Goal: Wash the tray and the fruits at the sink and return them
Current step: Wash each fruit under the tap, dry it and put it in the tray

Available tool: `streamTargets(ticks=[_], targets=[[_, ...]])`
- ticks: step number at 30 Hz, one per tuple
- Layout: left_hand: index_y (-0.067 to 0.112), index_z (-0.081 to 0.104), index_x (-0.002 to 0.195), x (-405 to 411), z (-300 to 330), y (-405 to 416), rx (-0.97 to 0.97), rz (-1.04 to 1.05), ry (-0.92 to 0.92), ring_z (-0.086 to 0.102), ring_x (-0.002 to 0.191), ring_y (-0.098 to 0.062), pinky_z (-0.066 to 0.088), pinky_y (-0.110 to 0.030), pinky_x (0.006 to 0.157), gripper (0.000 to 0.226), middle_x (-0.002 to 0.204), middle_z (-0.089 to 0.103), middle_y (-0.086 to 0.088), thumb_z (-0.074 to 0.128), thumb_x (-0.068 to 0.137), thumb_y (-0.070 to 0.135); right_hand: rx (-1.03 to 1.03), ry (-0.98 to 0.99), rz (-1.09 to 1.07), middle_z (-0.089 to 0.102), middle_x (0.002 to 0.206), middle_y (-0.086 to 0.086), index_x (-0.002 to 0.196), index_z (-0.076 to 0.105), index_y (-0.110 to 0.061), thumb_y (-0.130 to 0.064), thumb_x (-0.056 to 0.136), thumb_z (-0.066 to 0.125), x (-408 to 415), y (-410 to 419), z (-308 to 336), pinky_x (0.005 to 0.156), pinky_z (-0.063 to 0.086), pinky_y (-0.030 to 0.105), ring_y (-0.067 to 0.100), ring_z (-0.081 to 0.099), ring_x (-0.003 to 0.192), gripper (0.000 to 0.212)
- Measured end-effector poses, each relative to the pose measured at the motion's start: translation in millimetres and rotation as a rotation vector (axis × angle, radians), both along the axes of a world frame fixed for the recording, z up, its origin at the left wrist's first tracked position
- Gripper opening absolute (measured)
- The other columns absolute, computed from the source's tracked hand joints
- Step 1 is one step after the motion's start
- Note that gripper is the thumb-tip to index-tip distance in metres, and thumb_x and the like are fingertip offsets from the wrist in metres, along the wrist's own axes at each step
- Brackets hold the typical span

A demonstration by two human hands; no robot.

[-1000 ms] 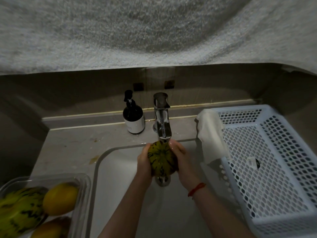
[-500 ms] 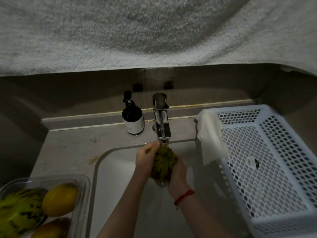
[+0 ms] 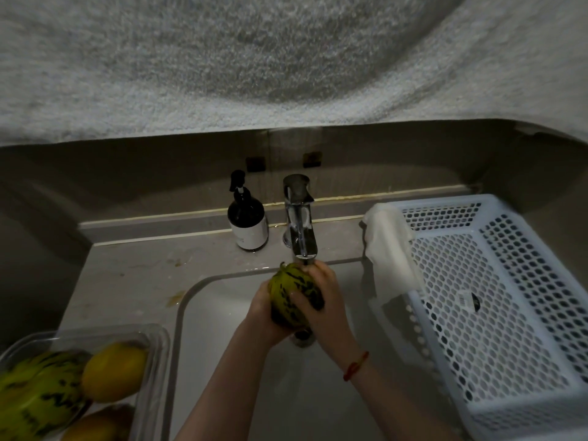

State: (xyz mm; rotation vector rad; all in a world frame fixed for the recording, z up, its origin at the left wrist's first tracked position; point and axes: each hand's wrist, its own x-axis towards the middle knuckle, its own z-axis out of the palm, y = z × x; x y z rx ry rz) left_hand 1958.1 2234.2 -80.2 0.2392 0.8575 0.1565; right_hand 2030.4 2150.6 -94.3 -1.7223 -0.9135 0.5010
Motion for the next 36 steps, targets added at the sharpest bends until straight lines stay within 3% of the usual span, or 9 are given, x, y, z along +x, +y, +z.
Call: streamTargets(ticks=[3, 7, 11, 17, 22, 25, 30, 34, 36], targets=[[0.013, 0.062, 0.116, -3, -3, -9, 0.297, -0.023, 0.094, 0.061, 0.102, -0.033, 0.054, -0.044, 0.075, 0.046, 0.111, 0.065, -0.018, 0.040, 0.093, 0.046, 0.006, 0.480, -0.174, 0.062, 0.112, 0.008, 0.101, 0.062, -0.024, -0.030, 0.088, 0.064, 4, 9, 9, 0.095, 0.049, 0.045, 0.024, 0.059, 0.107, 0.015], [0.039, 0.057, 0.111, -9, 5, -18, 0.857, -0.145, 0.135, 0.061, 0.102, -0.016, 0.057, -0.026, 0.064, 0.021, 0.110, 0.062, 0.006, 0.054, 0.091, 0.044, -0.077, 1.167, -0.245, 0.062, 0.112, 0.024, 0.113, 0.064, -0.002, -0.044, 0.088, 0.047, 15, 11, 4, 0.095, 0.047, 0.055, 0.039, 0.058, 0.107, 0.052], [0.028, 0.057, 0.108, -6, 4, -9, 1.074, -0.206, 0.127, 0.062, 0.094, -0.006, 0.052, -0.013, 0.068, 0.031, 0.102, 0.064, 0.008, 0.072, 0.081, 0.021, -0.111, 1.416, -0.286, 0.061, 0.099, 0.020, 0.099, 0.064, -0.007, -0.043, 0.091, 0.031, 13, 7, 5, 0.077, 0.047, 0.045, 0.037, 0.056, 0.091, 0.050], [0.030, 0.068, 0.085, 5, -3, -5, 0.840, 0.009, 0.240, 0.065, 0.083, -0.012, 0.051, -0.022, 0.057, 0.006, 0.087, 0.067, 0.004, 0.062, 0.087, 0.029, -0.051, 1.130, -0.237, 0.067, 0.099, 0.015, 0.103, 0.065, -0.011, -0.048, 0.096, 0.033, 4, 4, 7, 0.067, 0.052, 0.035, 0.031, 0.062, 0.091, 0.050], [0.012, 0.067, 0.078, 9, -4, 0, 0.417, 0.162, 0.289, 0.064, 0.073, -0.026, 0.050, -0.031, 0.061, 0.027, 0.062, 0.071, -0.007, 0.052, 0.088, 0.033, 0.002, 0.669, -0.102, 0.055, 0.126, 0.014, 0.131, 0.047, -0.015, -0.026, 0.089, 0.058, -1, -3, 8, 0.093, 0.050, 0.051, 0.027, 0.056, 0.115, 0.045], [0.011, 0.065, 0.085, 6, -4, 3, 0.410, 0.097, 0.236, 0.063, 0.081, -0.028, 0.050, -0.034, 0.064, 0.039, 0.071, 0.071, -0.012, 0.041, 0.095, 0.040, -0.048, 0.518, -0.051, 0.053, 0.128, 0.009, 0.134, 0.042, -0.019, -0.014, 0.082, 0.070, -1, -6, 7, 0.093, 0.051, 0.047, 0.023, 0.054, 0.118, 0.059], [0.016, 0.059, 0.120, -10, -3, 8, 0.427, -0.119, 0.197, 0.058, 0.107, -0.028, 0.051, -0.042, 0.079, 0.061, 0.111, 0.065, -0.012, 0.023, 0.096, 0.059, -0.040, 0.157, -0.060, 0.048, 0.130, 0.007, 0.132, 0.044, -0.012, -0.012, 0.068, 0.083, -3, -11, 6, 0.100, 0.046, 0.034, 0.018, 0.048, 0.121, 0.076], [0.016, 0.065, 0.117, -19, 4, 4, 0.356, -0.236, 0.034, 0.062, 0.108, -0.029, 0.052, -0.045, 0.083, 0.058, 0.112, 0.069, -0.012, 0.041, 0.088, 0.061, -0.034, 0.066, 0.023, 0.041, 0.134, 0.007, 0.132, 0.041, -0.007, -0.008, 0.060, 0.087, -6, -12, 2, 0.104, 0.042, 0.029, 0.015, 0.043, 0.124, 0.086], [0.013, 0.062, 0.121, -20, 6, -1, 0.419, -0.207, -0.006, 0.063, 0.108, -0.031, 0.053, -0.045, 0.086, 0.052, 0.118, 0.065, -0.017, 0.051, 0.087, 0.051, -0.022, 0.132, 0.055, 0.042, 0.132, 0.008, 0.129, 0.043, -0.009, -0.008, 0.068, 0.082, -2, -12, 0, 0.104, 0.042, 0.033, 0.018, 0.044, 0.124, 0.072]])
